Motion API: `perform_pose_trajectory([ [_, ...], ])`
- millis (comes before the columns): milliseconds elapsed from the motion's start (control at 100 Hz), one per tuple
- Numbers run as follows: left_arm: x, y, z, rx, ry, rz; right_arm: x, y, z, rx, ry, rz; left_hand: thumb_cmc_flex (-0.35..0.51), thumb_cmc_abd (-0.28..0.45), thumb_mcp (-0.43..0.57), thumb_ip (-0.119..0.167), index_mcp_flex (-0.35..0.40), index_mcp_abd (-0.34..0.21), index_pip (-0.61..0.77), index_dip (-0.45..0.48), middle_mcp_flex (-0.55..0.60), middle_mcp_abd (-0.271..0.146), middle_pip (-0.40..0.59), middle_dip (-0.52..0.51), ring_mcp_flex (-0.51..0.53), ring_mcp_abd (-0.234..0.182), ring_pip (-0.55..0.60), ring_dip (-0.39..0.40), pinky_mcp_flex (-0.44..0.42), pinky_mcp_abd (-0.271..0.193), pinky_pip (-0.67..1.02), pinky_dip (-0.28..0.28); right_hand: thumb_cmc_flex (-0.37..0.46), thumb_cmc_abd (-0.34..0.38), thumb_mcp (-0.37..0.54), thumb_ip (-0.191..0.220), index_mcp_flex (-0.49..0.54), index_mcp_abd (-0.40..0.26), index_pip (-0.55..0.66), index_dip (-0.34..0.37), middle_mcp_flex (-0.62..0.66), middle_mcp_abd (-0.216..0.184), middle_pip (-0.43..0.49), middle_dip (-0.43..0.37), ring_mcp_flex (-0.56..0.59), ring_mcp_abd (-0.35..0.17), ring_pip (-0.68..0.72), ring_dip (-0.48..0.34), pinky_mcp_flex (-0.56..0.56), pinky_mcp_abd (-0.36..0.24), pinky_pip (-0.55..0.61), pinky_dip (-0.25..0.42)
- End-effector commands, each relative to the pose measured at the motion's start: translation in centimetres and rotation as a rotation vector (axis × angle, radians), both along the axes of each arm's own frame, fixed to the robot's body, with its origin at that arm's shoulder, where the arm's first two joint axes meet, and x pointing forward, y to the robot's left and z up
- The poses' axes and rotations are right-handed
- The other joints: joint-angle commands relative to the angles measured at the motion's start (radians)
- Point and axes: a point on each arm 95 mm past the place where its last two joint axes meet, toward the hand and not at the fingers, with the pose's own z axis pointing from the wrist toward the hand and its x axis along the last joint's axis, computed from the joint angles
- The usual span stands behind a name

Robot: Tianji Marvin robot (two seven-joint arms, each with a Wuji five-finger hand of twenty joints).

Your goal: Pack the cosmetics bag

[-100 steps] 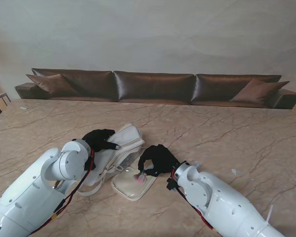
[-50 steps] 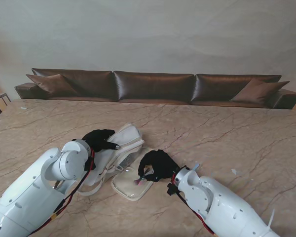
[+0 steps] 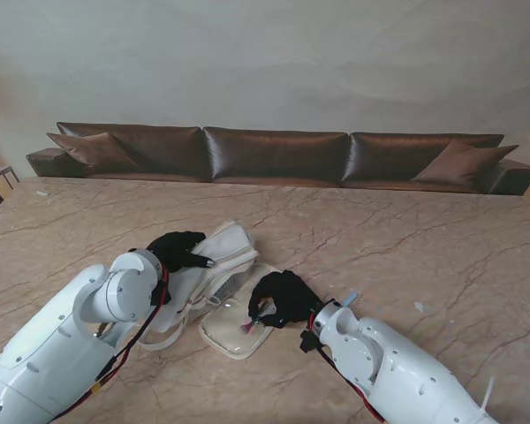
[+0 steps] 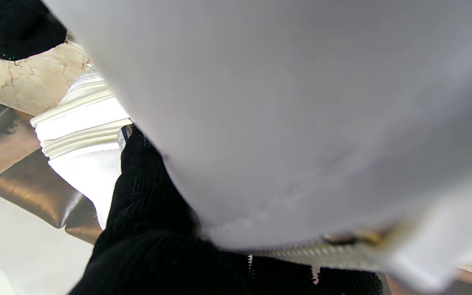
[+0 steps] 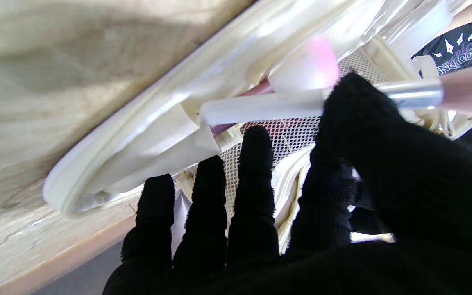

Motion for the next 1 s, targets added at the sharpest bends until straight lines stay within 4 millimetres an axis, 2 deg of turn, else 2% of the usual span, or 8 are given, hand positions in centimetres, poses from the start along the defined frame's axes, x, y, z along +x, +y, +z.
perform_pose_trajectory([
  [0,-0.4,0.0,-0.6,0.003,0.018,0.002,-0.5,0.3,-0.2,0.000,0.006,0.011,0.121,0.075,0.056,0.039,0.025,-0.158,0.097,0.029,-0.005,-0.043,0.030,0.021,-0.012,-0.018,-0.006,0.012,-0.012,-0.010,0.003,0.013,0.051,0.044,0.055,0.055,0.081,-0.036,0.095,0.000,-0.036,0.000,-0.014,-0.007,-0.024,0.008,0.006,-0.007,-0.003,-0.010,0.006,0.013],
  [540,-0.4,0.1,-0.6,0.003,0.016,0.001,0.6,-0.4,-0.6,-0.065,-0.026,-0.006,0.121,0.074,0.056,0.039,0.026,-0.157,0.097,0.029,-0.006,-0.042,0.030,0.021,-0.012,-0.017,-0.006,0.012,-0.012,-0.009,0.004,0.013,0.058,0.061,0.039,0.052,0.080,-0.034,0.098,-0.017,-0.040,0.006,-0.003,-0.020,-0.022,0.013,0.014,-0.007,0.002,-0.006,0.012,0.017],
  [990,-0.5,0.1,-0.5,0.001,0.014,-0.007,1.7,-0.8,0.5,-0.235,-0.201,-0.010,0.121,0.074,0.058,0.040,0.027,-0.157,0.097,0.029,-0.005,-0.042,0.030,0.021,-0.012,-0.017,-0.007,0.011,-0.012,-0.008,0.003,0.012,0.067,0.037,0.030,0.050,0.084,-0.031,0.103,-0.059,-0.023,0.005,0.006,-0.022,-0.005,0.019,0.019,-0.007,0.011,0.003,0.024,0.017],
])
